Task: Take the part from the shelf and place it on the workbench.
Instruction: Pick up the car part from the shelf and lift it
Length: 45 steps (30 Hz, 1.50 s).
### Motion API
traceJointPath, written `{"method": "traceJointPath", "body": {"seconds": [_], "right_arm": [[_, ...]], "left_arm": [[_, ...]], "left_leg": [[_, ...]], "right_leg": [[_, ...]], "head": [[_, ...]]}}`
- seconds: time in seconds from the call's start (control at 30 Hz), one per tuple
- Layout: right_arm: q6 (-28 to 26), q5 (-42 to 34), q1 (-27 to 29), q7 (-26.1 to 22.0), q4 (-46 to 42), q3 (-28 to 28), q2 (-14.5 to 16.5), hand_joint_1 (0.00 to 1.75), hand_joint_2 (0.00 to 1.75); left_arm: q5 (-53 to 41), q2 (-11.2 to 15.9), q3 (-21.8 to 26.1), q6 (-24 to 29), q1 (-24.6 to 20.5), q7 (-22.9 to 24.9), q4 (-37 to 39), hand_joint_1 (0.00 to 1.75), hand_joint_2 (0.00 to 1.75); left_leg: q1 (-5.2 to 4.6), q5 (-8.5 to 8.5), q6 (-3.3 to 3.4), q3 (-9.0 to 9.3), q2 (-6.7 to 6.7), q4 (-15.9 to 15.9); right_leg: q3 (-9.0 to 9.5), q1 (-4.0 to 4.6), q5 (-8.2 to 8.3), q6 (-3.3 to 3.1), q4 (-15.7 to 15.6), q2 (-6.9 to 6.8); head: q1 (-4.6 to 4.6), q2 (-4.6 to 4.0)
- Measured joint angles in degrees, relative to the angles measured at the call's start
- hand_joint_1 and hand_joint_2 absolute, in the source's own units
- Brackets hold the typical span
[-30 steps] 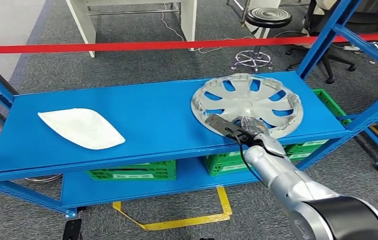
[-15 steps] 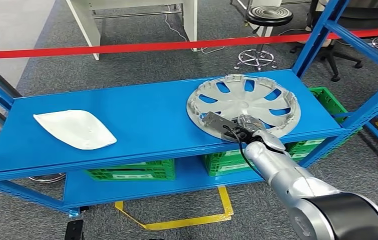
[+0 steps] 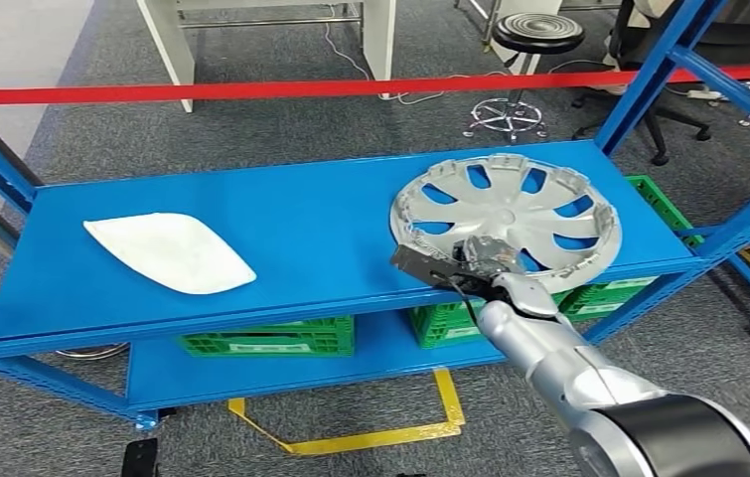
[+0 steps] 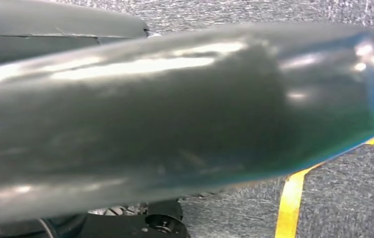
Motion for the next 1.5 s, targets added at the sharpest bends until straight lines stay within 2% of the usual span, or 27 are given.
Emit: {"method": "traceJointPath", "body": {"seconds": [0.03,0.1,0.13,0.17,0.3,0.37,0.43,0.5,0.53,0.57,0.6,0.67,0.7,0.73,0.77,0.87,0.93,1.0,1.03,1.07,1.1,1.17,1.23,1.33,1.4,1.43,1.5], "right_arm": [[-0.54,1.10,0.05,0.40,-0.01,0.60,-0.07,1.75,1.75],[-1.73,4.19,-0.12,1.62,-0.04,2.08,-0.32,1.75,1.75],[-2.19,5.51,-0.20,2.17,-0.07,2.66,-0.43,1.75,1.75],[-2.47,6.45,-0.26,2.54,-0.08,3.06,-0.53,1.75,1.75],[-2.76,7.76,-0.35,3.04,-0.09,3.69,-0.61,1.75,1.75],[-3.91,11.62,-0.62,4.25,-0.18,5.98,-1.39,1.75,1.75],[-5.48,15.82,-0.89,5.36,-0.34,8.65,-2.49,1.75,1.75],[-6.71,17.65,-0.92,5.56,-0.42,9.93,-3.10,1.75,1.75],[-7.48,18.37,-0.89,5.52,-0.46,10.45,-3.36,1.75,1.75],[-8.28,18.94,-0.86,5.30,-0.55,10.91,-3.57,1.75,1.75],[-9.11,19.35,-0.83,4.99,-0.72,11.31,-3.81,1.75,1.75],[-10.74,19.78,-0.80,4.12,-1.31,11.88,-4.22,1.75,1.75],[-11.56,19.90,-0.80,3.77,-1.63,12.04,-4.38,1.75,1.75],[-12.42,20.10,-0.74,3.43,-1.99,12.16,-4.52,1.75,1.75],[-13.26,20.39,-0.62,3.15,-2.37,12.26,-4.64,1.75,1.75],[-15.35,21.81,-0.22,2.72,-3.77,12.77,-4.99,1.75,1.75],[-16.81,22.86,-0.13,2.86,-4.78,13.37,-5.35,1.75,1.75],[-18.64,23.56,0.18,3.09,-5.83,14.37,-5.74,1.75,1.75],[-19.58,23.74,0.46,3.19,-6.42,15.01,-5.98,1.75,1.75],[-20.40,23.84,0.79,3.36,-7.13,15.75,-6.22,1.75,1.75],[-21.00,23.89,1.04,3.55,-7.89,16.47,-6.50,1.75,1.75],[-21.66,23.91,1.31,4.07,-9.60,17.90,-7.11,1.75,1.75],[-22.03,23.93,1.44,4.67,-11.40,19.50,-7.63,1.75,1.75],[-22.29,23.98,2.01,5.22,-13.55,21.71,-8.41,1.75,1.75],[-22.30,23.98,2.20,5.73,-14.71,22.80,-8.92,1.75,1.75],[-22.30,23.97,2.21,6.26,-15.39,23.51,-9.16,1.75,1.75],[-22.30,23.95,2.31,7.95,-16.95,25.53,-9.91,1.75,1.75]], "left_arm": [[-0.07,-0.01,0.13,-0.04,0.02,0.00,0.00,0.00,0.00],[-0.36,-0.05,0.31,-0.15,0.01,-0.03,0.00,0.00,0.00],[-0.48,-0.07,0.36,-0.19,0.00,-0.04,0.00,0.00,0.00],[-0.56,-0.08,0.38,-0.20,-0.01,-0.06,0.00,0.00,0.00],[-0.64,-0.08,0.46,-0.20,-0.04,-0.08,0.00,0.00,0.00],[-0.89,-0.07,0.78,-0.20,0.00,-0.13,0.00,0.00,0.00],[-1.12,-0.02,1.15,-0.19,0.08,-0.17,0.00,0.00,0.00],[-1.15,0.03,1.46,-0.19,0.28,-0.18,0.00,0.00,0.00],[-1.16,0.04,1.67,-0.19,0.40,-0.21,0.00,0.00,0.00],[-1.16,0.05,1.87,-0.21,0.49,-0.27,0.00,0.00,0.00],[-1.17,0.05,2.04,-0.25,0.54,-0.38,0.00,0.00,0.00],[-1.22,0.06,2.27,-0.32,0.57,-0.67,0.00,0.00,0.00],[-1.26,0.07,2.37,-0.33,0.58,-0.79,0.00,0.00,0.00],[-1.34,0.06,2.46,-0.34,0.59,-0.87,0.00,0.00,0.00],[-1.43,0.05,2.55,-0.34,0.63,-0.91,0.00,0.00,0.00],[-1.68,0.04,2.84,-0.36,0.82,-0.99,0.00,0.00,0.00],[-1.78,0.03,3.14,-0.43,0.74,-1.08,0.00,0.00,0.00],[-1.82,0.01,3.42,-0.87,0.69,-1.38,0.00,0.00,0.00],[-1.79,-0.02,3.53,-1.16,0.73,-1.63,0.00,0.00,0.00],[-1.76,-0.05,3.61,-1.40,0.75,-1.92,0.00,0.00,0.00],[-1.72,-0.08,3.67,-1.52,0.76,-2.19,0.00,0.00,0.00],[-1.67,-0.13,3.84,-1.59,0.77,-2.65,0.00,0.00,0.00],[-1.68,-0.13,4.05,-1.60,0.75,-2.93,0.00,0.00,0.00],[-1.71,-0.11,4.44,-1.60,0.85,-3.00,0.00,0.00,0.00],[-1.72,-0.13,4.66,-1.58,0.87,-3.01,0.00,0.00,0.00],[-1.72,-0.13,4.76,-1.57,0.83,-3.02,0.00,0.00,0.00],[-1.71,-0.13,4.94,-1.66,0.81,-3.24,0.00,0.00,0.00]], "left_leg": [[-0.01,-0.03,-0.01,0.08,-0.04,0.01],[-0.10,-0.13,-0.22,0.20,-0.15,0.05],[-0.18,-0.18,-0.36,0.21,-0.19,0.08],[-0.27,-0.21,-0.47,0.19,-0.23,0.12],[-0.44,-0.24,-0.70,0.04,-0.32,0.28],[-0.38,-0.64,-1.47,-0.24,-0.34,0.75],[-0.24,-3.28,-2.33,-2.05,-0.26,5.01],[-0.17,-6.99,-2.59,-5.43,-0.21,12.96],[-0.17,-7.75,-2.64,-6.62,-0.21,15.73],[-0.17,-7.35,-2.60,-6.96,-0.21,16.41],[-0.18,-5.84,-2.48,-6.26,-0.21,14.71],[-0.24,-1.71,-2.05,-3.04,-0.21,7.12],[-0.33,-0.42,-1.83,-1.61,-0.20,3.56],[-0.43,0.16,-1.65,-0.82,-0.19,1.36],[-0.56,0.08,-1.51,-0.63,-0.19,0.53],[-0.48,0.35,-0.73,-0.73,-0.12,-0.09],[-0.29,0.61,-0.09,-0.65,-0.06,-0.46],[-0.30,0.58,0.16,-0.70,-0.06,-0.43],[-0.29,0.54,0.19,-0.68,-0.07,-0.41],[-0.26,0.48,0.19,-0.63,-0.11,-0.38],[-0.21,0.39,0.13,-0.57,-0.18,-0.31],[-0.07,0.04,-0.29,-0.48,-0.33,-0.03],[-0.24,-0.26,-0.94,-0.76,-0.41,0.47],[-0.37,-0.26,-1.66,-1.05,-0.43,0.63],[-0.24,-1.44,-2.09,-1.55,-0.33,2.17],[-0.22,-2.83,-2.31,-2.55,-0.28,4.54],[-0.21,-6.27,-2.51,-5.91,-0.24,12.04]], "right_leg": [[1.19,0.00,1.83,-0.13,-2.60,-0.01],[5.10,0.05,5.52,-0.45,-10.75,-0.06],[6.54,0.10,6.38,-0.56,-13.69,-0.09],[7.30,0.15,6.55,-0.62,-15.21,-0.10],[7.81,0.19,6.30,-0.69,-15.91,-0.03],[8.10,0.03,6.58,-1.44,-16.32,0.02],[8.12,-0.11,6.86,-2.37,-16.49,-0.10],[8.14,-0.08,6.89,-2.67,-16.51,-0.17],[8.14,-0.04,6.89,-2.71,-16.49,-0.13],[8.15,-0.01,6.88,-2.72,-16.46,-0.07],[8.17,0.00,6.87,-2.70,-16.42,-0.02],[8.12,0.07,6.79,-2.55,-16.31,0.05],[7.94,0.17,6.76,-2.37,-16.19,0.10],[7.70,0.25,6.79,-2.12,-16.09,0.13],[7.44,0.30,6.85,-1.85,-16.06,0.15],[6.76,0.16,6.48,-0.98,-15.74,0.14],[4.73,0.06,4.14,-0.57,-11.86,0.11],[1.00,0.03,0.82,-0.32,-4.05,0.09],[-0.65,0.00,-0.02,-0.22,-0.87,0.08],[-1.48,-0.04,0.22,-0.14,0.43,0.07],[-1.21,-0.11,1.60,-0.10,-0.65,0.05],[1.91,-0.29,5.72,0.04,-8.02,-0.04],[4.82,-0.29,7.52,-0.12,-14.04,0.04],[5.40,-0.11,7.24,-1.09,-14.85,0.25],[5.56,-0.20,7.24,-1.87,-14.94,0.25],[5.67,-0.25,7.23,-2.20,-15.00,0.24],[5.75,-0.10,7.13,-2.54,-14.99,0.22]], "head": [[0.01,0.01],[0.01,0.00],[0.00,0.00],[-0.01,0.00],[-0.03,0.00],[-0.15,0.01],[-0.35,0.00],[-0.44,0.00],[-0.42,0.00],[-0.44,0.00],[-0.43,0.01],[-0.42,0.00],[-0.40,0.00],[-0.39,-0.01],[-0.38,0.00],[-0.34,0.00],[-0.19,0.01],[-0.07,0.00],[-0.07,0.00],[-0.05,0.00],[-0.05,-0.01],[-0.04,-0.01],[0.01,0.00],[-0.11,0.01],[-0.22,-0.01],[-0.30,-0.01],[-0.38,-0.01]]}}
